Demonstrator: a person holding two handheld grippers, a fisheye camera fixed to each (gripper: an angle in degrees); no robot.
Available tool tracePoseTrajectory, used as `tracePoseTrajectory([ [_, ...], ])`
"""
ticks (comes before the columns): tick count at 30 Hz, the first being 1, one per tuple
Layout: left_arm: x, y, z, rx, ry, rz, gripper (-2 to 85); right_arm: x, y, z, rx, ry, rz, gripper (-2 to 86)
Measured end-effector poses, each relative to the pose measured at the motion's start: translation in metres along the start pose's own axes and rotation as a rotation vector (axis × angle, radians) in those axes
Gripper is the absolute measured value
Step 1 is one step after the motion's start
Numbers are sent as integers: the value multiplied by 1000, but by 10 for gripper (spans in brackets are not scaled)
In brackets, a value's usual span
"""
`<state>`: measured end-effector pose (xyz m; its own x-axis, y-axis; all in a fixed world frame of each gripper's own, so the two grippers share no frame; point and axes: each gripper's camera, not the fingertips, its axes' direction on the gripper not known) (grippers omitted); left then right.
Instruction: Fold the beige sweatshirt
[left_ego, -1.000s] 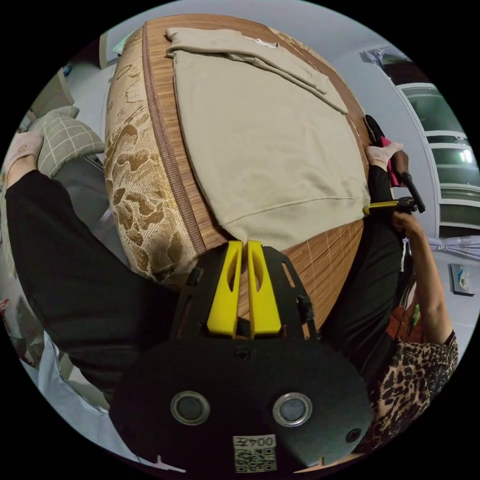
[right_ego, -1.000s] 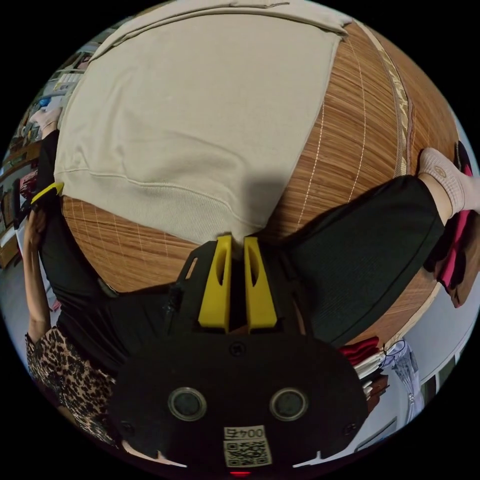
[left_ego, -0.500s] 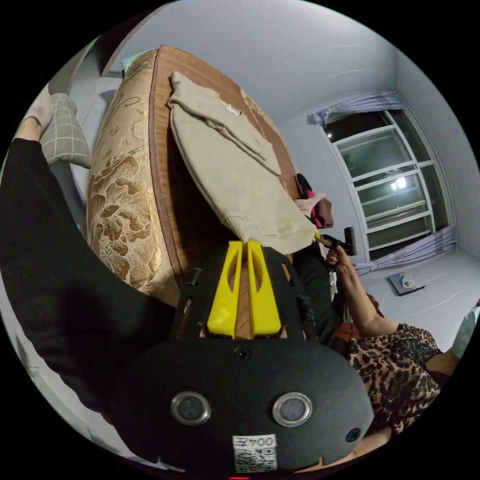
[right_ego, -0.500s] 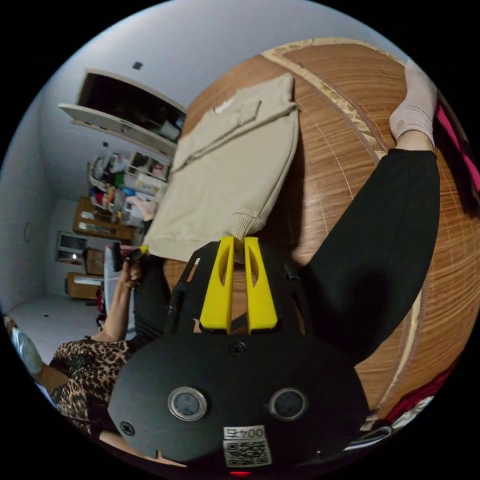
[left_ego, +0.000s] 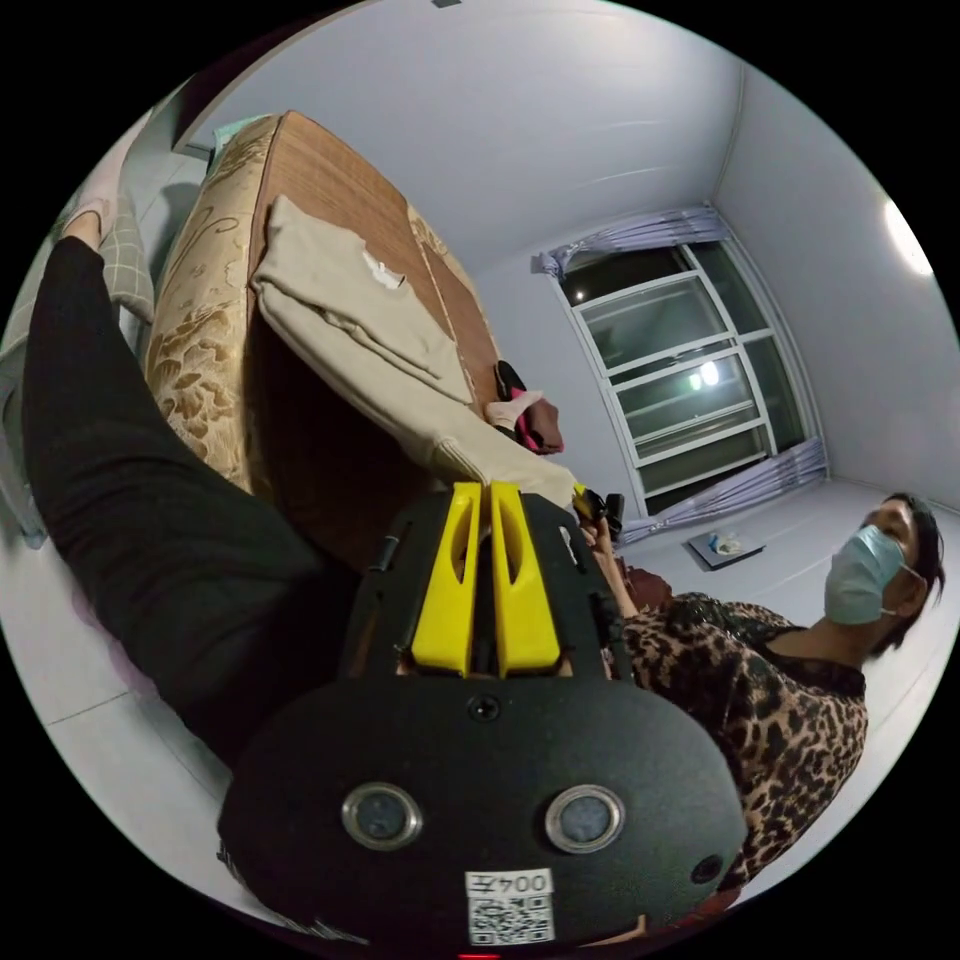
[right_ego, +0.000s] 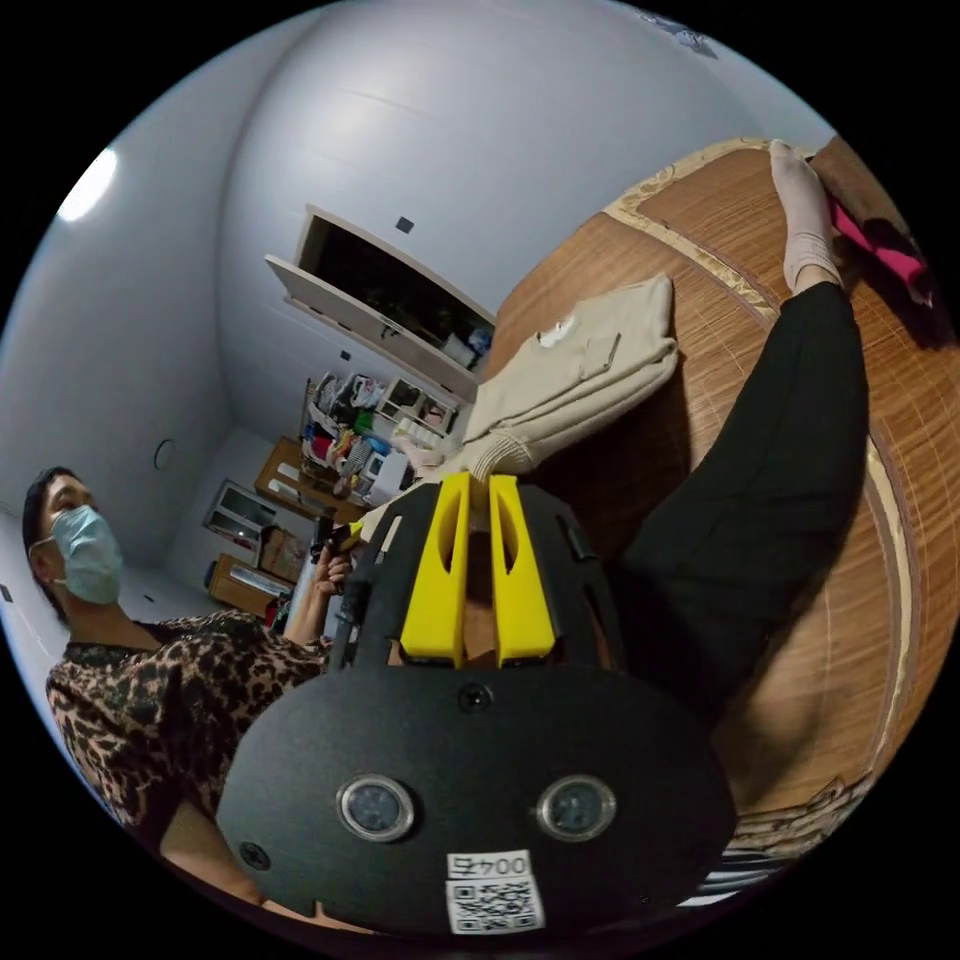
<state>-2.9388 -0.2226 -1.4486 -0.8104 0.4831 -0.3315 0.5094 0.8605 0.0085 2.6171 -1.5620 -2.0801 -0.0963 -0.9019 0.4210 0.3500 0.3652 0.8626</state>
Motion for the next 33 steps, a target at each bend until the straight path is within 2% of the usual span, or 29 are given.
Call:
tracePoseTrajectory([
  [7,54,42,-29,19,30,4,20,-6,62,-63,125,-108,34,44],
  [15,43,3,-20,145,132,-105,21,17,8,-51,160,-186,46,44],
  [24,55,-120,1,221,108,-87,22,40,-129,-21,195,-141,52,43],
  [30,34,-244,48,246,-38,-92,23,85,-277,68,120,-37,78,46],
  [33,3,-306,85,251,-174,-105,25,141,-357,141,42,25,176,61],
])
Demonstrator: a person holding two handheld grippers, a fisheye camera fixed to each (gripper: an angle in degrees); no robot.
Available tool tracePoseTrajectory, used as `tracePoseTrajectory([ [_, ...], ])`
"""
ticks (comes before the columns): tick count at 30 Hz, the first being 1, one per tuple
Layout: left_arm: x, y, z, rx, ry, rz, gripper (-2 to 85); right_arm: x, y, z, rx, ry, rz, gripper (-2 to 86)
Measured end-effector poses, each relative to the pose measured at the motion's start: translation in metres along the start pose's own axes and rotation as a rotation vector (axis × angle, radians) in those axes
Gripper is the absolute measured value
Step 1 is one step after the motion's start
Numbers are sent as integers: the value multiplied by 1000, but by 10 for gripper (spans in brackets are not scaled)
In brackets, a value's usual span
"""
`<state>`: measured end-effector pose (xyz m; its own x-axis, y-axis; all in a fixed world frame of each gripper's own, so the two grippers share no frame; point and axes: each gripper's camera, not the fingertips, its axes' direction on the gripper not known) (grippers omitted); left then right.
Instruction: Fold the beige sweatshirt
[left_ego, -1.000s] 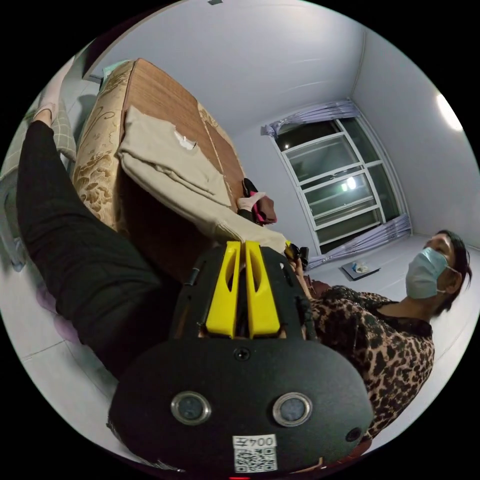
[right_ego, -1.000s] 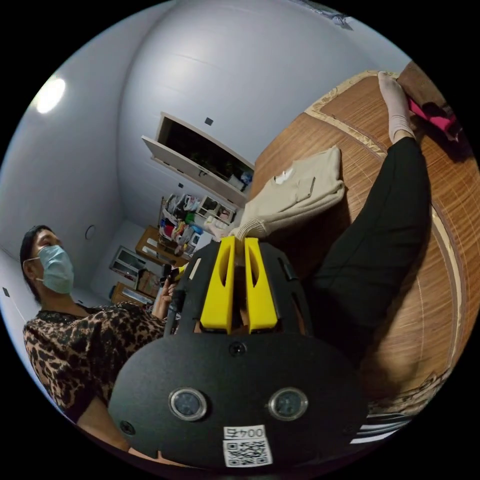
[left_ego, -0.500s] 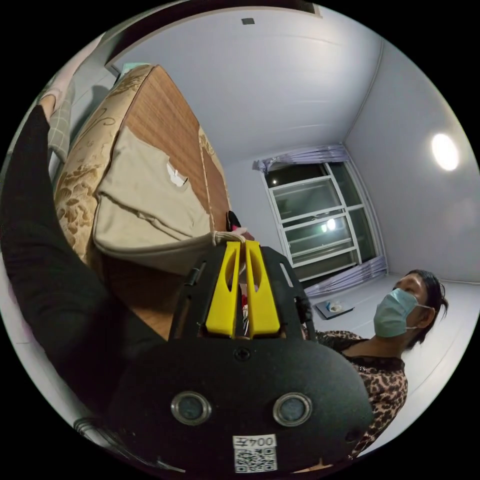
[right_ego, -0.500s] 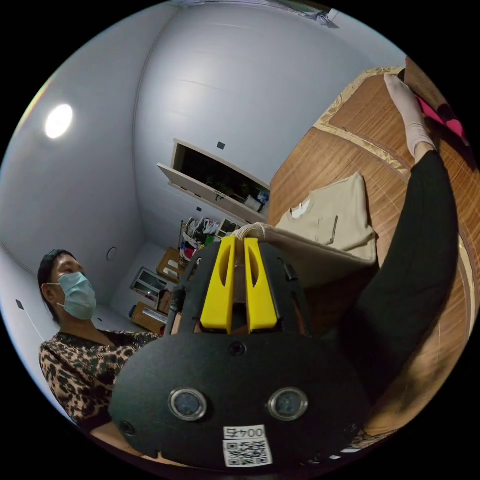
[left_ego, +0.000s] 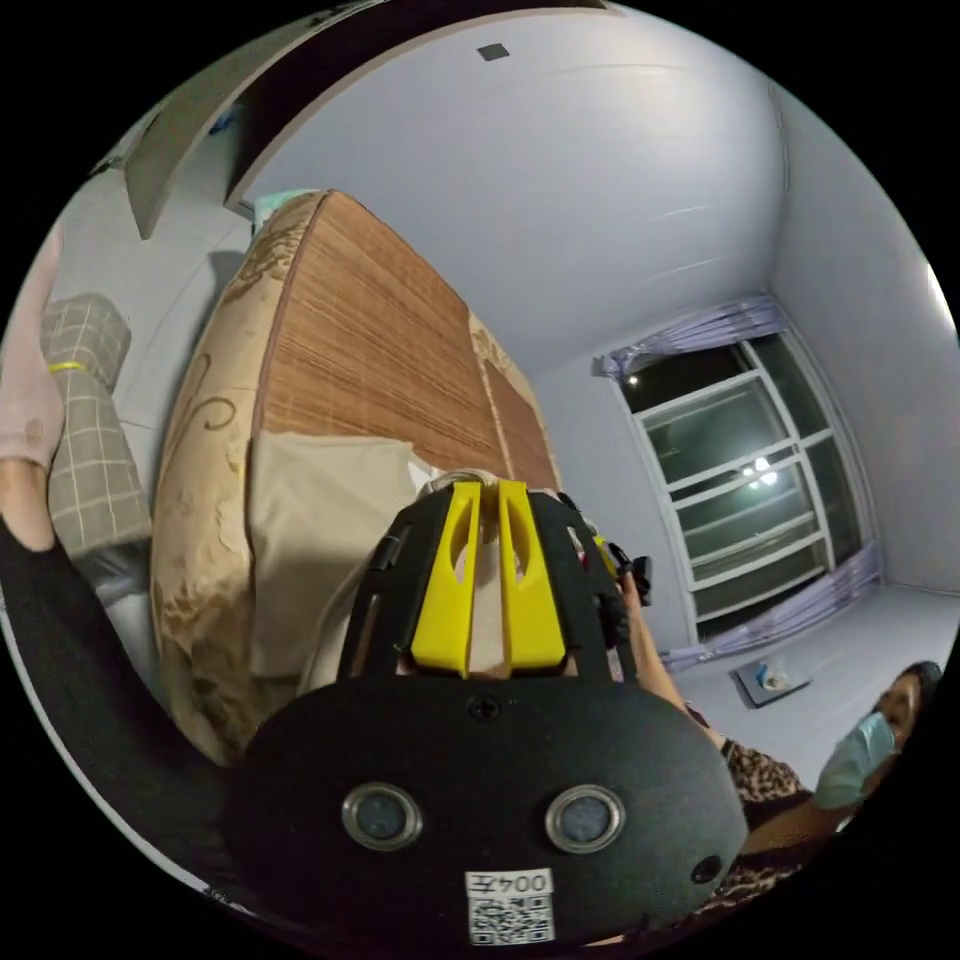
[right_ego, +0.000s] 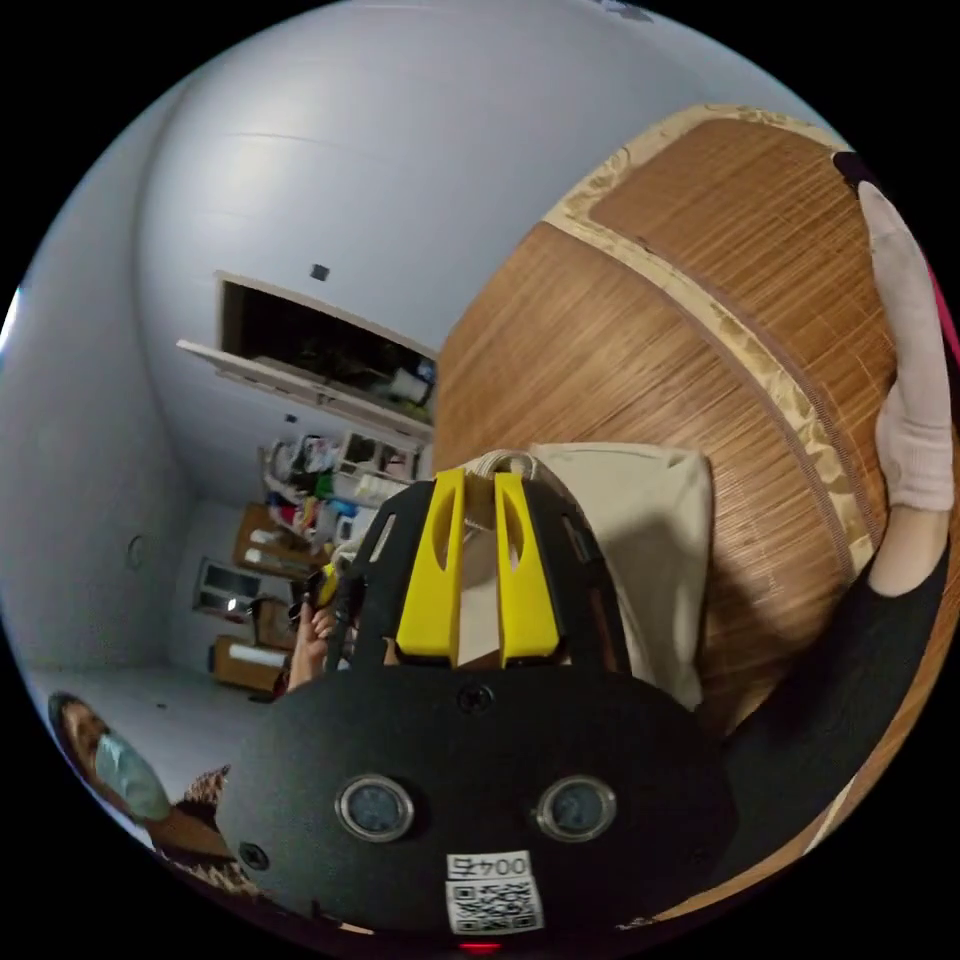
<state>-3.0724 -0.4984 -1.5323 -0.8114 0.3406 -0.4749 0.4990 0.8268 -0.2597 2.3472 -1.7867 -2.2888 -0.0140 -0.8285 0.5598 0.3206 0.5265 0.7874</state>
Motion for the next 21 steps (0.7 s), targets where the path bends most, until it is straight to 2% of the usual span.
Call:
tracePoseTrajectory([
  [1,-14,-14,21,-7,-35,-22,26,13,-21,25,-7,79,28,72],
  [2,-28,-22,34,7,-69,-69,27,16,-29,35,64,154,28,81],
  [4,-40,-22,41,47,-96,-106,33,10,-31,41,163,207,-17,95],
  [6,-39,-15,42,68,-112,-81,33,1,-24,48,184,213,-71,100],
  [11,-16,50,42,-81,-244,78,28,-19,70,92,16,361,-279,95],
  [17,0,146,63,-288,-489,257,34,16,207,152,-157,389,-293,83],
  [21,-11,165,102,-430,-590,297,48,39,263,195,-229,424,-271,78],
])
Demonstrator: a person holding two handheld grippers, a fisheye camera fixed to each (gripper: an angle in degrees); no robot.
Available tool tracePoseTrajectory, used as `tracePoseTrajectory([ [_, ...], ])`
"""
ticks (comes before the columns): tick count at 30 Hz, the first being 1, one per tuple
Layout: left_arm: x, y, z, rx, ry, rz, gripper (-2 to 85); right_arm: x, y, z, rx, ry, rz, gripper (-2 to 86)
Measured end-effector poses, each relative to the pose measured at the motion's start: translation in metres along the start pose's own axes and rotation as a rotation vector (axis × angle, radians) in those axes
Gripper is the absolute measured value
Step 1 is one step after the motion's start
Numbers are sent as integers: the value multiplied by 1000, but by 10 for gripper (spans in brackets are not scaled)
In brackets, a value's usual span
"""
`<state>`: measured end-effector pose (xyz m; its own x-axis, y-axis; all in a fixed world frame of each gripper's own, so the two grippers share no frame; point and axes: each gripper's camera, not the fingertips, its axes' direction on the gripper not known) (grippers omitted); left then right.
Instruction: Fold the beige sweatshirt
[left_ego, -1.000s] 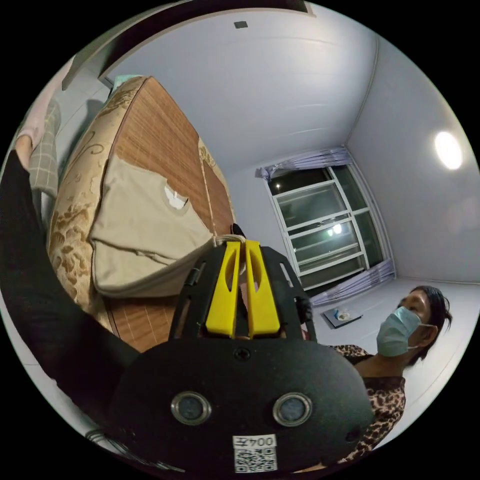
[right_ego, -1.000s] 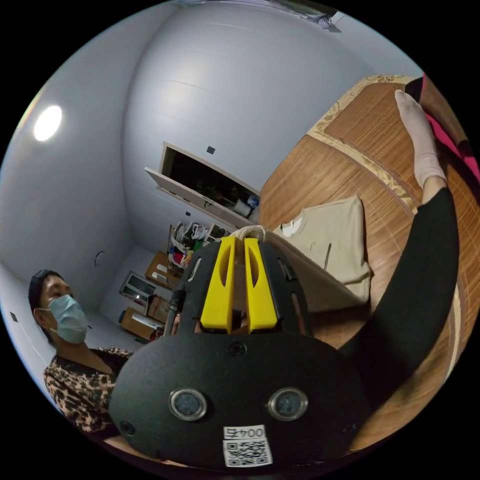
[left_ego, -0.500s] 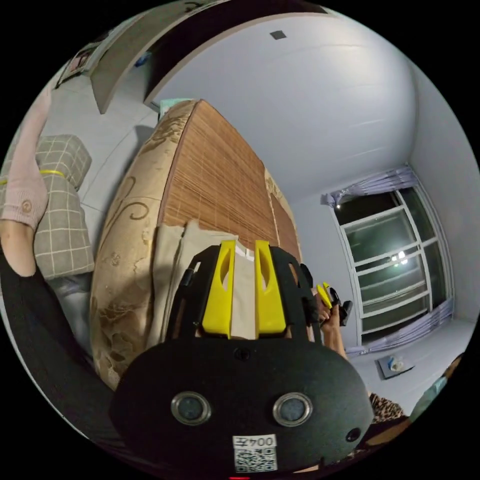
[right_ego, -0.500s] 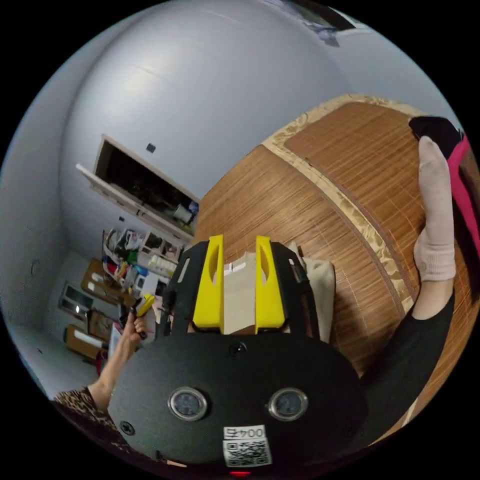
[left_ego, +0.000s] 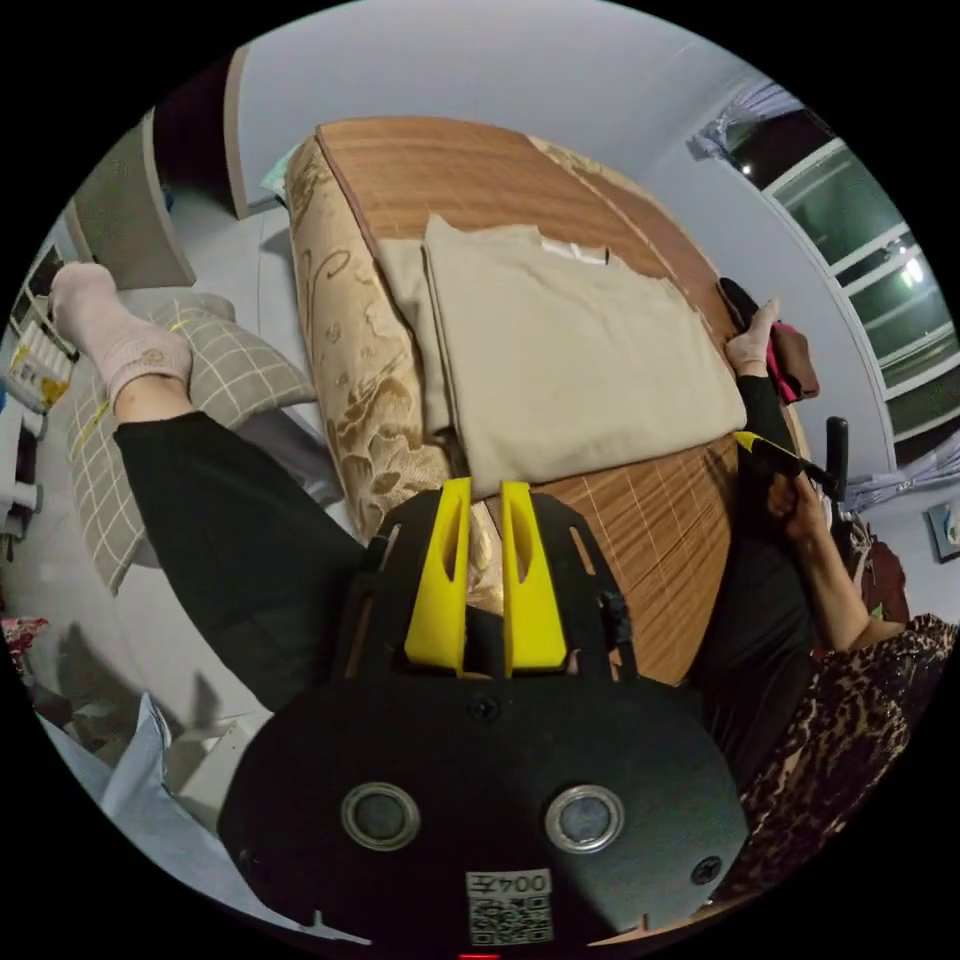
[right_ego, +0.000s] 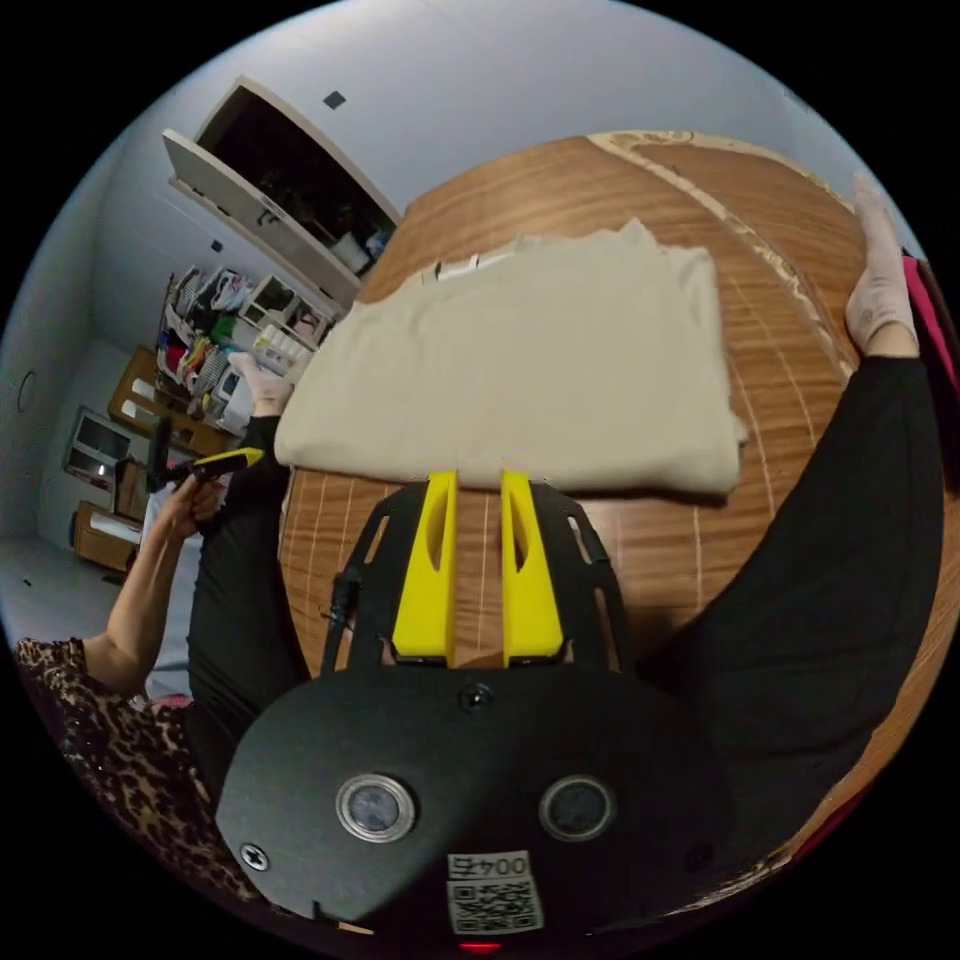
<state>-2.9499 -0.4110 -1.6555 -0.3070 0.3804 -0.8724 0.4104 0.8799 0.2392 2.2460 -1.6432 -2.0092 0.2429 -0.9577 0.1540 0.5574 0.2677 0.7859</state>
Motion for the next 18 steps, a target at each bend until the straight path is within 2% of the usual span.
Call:
tracePoseTrajectory([
  [4,21,-17,19,-15,-71,67,67,-12,32,51,-54,63,-20,93],
  [6,28,-25,32,-39,-104,97,72,-21,33,56,-19,112,-73,104],
  [10,37,-37,57,-93,-142,128,73,-14,41,60,144,169,-85,119],
  [14,31,-46,70,-98,-99,114,62,-5,42,71,268,243,-103,134],
  [18,24,-54,82,-113,-71,97,49,10,31,103,183,284,-61,134],
])
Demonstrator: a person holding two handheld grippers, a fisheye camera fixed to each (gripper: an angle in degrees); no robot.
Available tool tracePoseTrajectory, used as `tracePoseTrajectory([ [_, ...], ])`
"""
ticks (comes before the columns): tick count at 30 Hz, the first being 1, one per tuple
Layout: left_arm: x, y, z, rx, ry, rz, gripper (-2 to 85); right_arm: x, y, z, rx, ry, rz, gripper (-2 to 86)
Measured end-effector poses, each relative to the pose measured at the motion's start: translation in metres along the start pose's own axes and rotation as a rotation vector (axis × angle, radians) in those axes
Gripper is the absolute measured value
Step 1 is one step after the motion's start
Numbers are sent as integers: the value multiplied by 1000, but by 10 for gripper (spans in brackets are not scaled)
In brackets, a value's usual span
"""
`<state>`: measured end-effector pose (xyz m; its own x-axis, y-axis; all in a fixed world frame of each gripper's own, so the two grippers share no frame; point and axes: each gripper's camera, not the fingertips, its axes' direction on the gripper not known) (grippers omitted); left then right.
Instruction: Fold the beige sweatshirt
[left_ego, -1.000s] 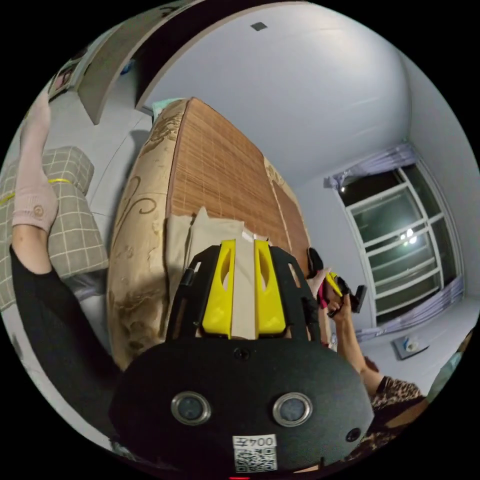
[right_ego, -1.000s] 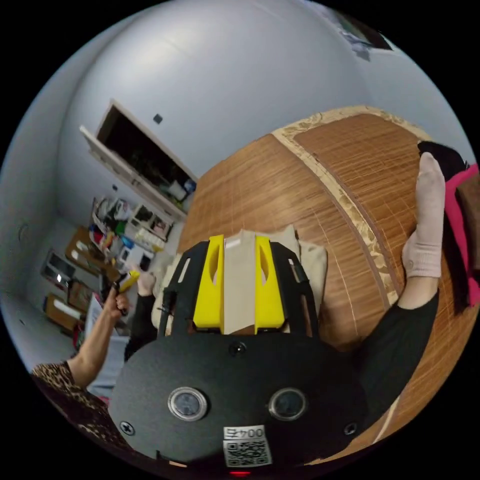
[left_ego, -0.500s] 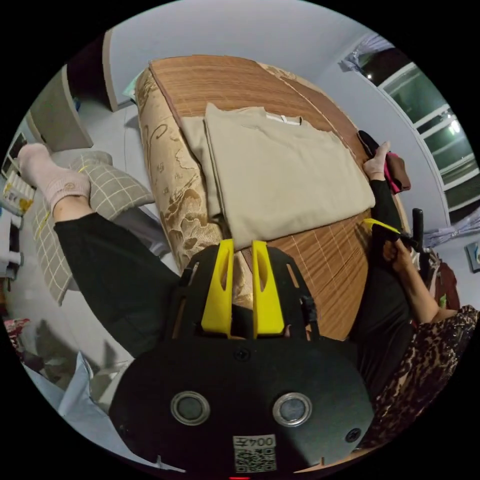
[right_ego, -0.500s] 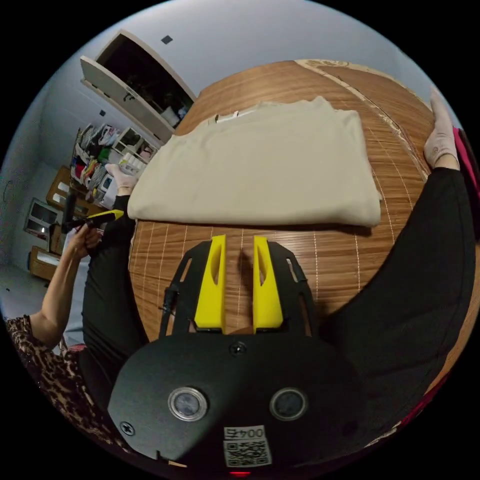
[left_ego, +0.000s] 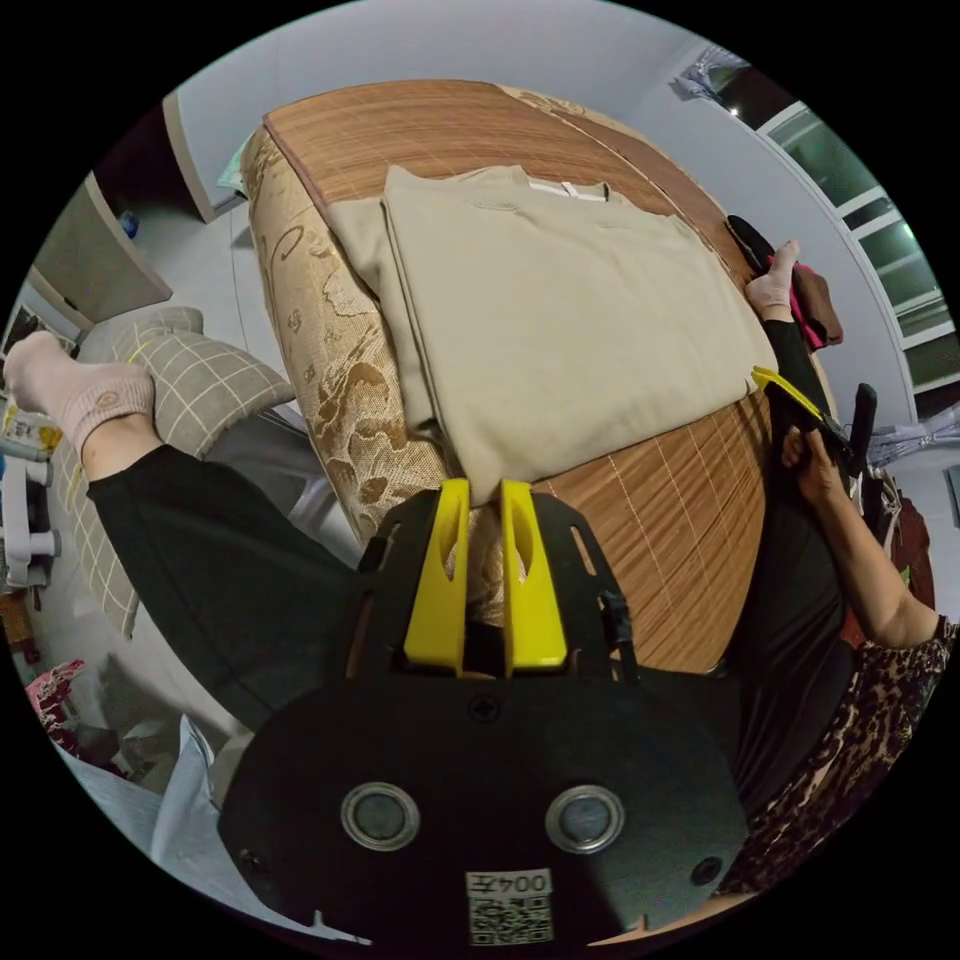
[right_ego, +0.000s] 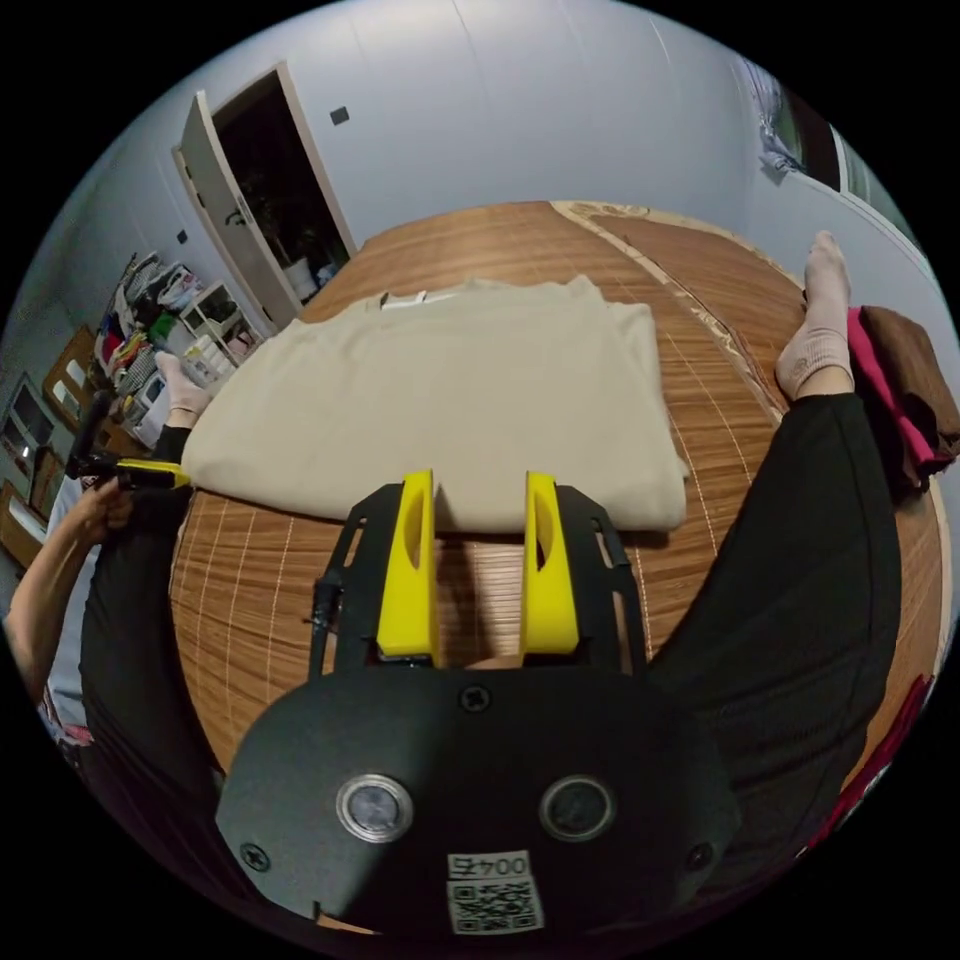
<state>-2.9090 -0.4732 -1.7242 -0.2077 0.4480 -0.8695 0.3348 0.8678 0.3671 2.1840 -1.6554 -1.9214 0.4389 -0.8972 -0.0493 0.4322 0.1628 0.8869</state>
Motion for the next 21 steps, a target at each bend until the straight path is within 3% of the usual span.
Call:
tracePoseTrajectory([
  [12,-7,-4,-8,23,-53,47,30,-21,13,53,-81,157,-106,128],
  [21,-18,-26,48,-142,-159,55,28,-14,20,59,-97,147,-105,126],
])
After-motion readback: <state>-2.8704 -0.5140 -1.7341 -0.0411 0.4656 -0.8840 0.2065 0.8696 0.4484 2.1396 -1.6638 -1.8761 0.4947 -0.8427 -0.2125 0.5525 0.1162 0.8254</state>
